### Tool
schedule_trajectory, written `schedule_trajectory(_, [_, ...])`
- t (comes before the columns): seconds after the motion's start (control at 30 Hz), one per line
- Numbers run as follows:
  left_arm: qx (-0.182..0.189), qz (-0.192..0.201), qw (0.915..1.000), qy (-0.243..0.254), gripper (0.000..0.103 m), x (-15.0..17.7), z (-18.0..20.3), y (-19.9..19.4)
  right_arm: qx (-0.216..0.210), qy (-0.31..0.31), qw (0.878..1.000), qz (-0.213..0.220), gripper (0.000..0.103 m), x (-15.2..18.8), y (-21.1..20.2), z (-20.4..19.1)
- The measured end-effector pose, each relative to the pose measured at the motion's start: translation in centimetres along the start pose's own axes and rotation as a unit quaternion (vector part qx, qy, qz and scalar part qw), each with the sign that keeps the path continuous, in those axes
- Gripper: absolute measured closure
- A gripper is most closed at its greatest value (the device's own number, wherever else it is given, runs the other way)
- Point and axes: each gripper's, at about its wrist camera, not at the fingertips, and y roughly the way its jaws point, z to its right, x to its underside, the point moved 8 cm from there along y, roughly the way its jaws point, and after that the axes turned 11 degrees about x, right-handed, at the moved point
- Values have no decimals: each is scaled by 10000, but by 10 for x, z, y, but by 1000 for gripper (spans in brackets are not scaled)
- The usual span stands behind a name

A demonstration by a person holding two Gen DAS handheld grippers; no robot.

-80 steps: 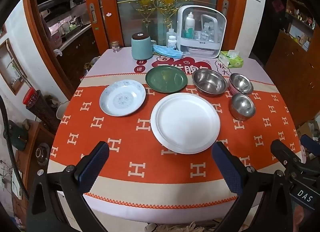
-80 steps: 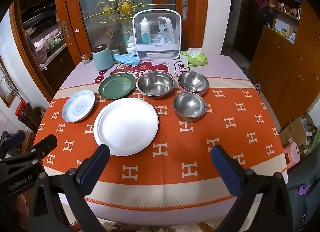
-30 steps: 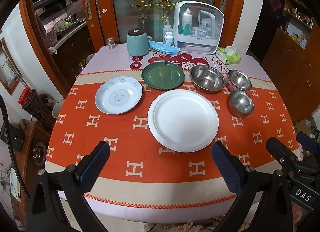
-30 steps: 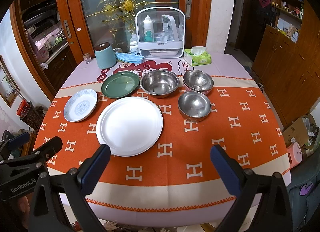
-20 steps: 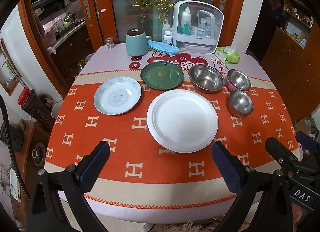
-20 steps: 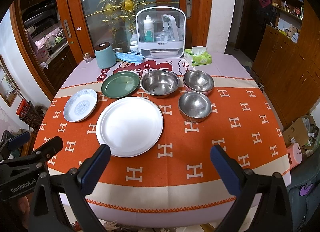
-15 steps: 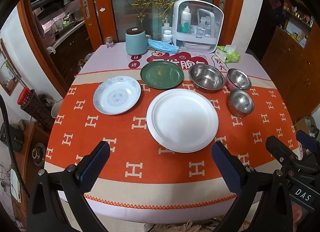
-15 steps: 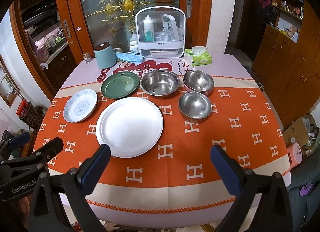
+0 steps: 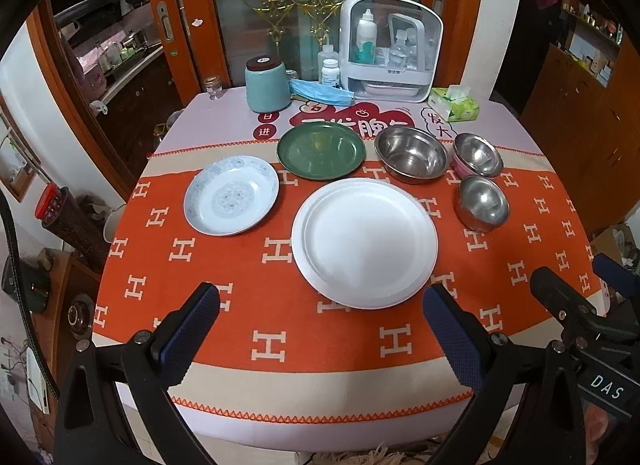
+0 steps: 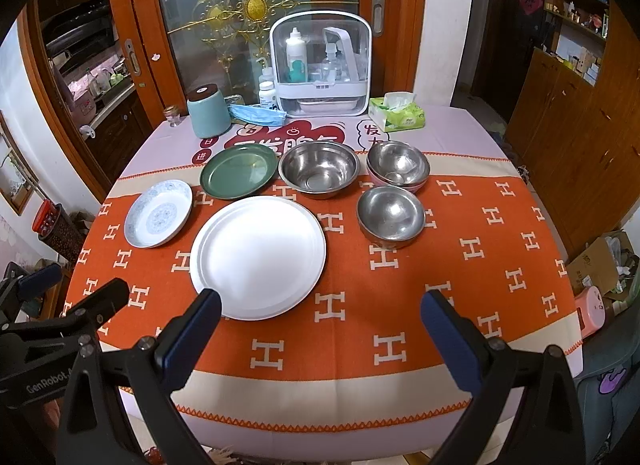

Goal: Organize plates and bowls

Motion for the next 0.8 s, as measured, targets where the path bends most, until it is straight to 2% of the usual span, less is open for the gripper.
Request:
schedule_trajectory(0.27, [143,108,9998,-24,2,-10,-3,-2,106,-58,9999,115,3,-9,7,1])
schedule_trajectory(0.8, [108,289,9994,168,2,-30,7,-8,95,-108,9993,357,3,-31,2,7])
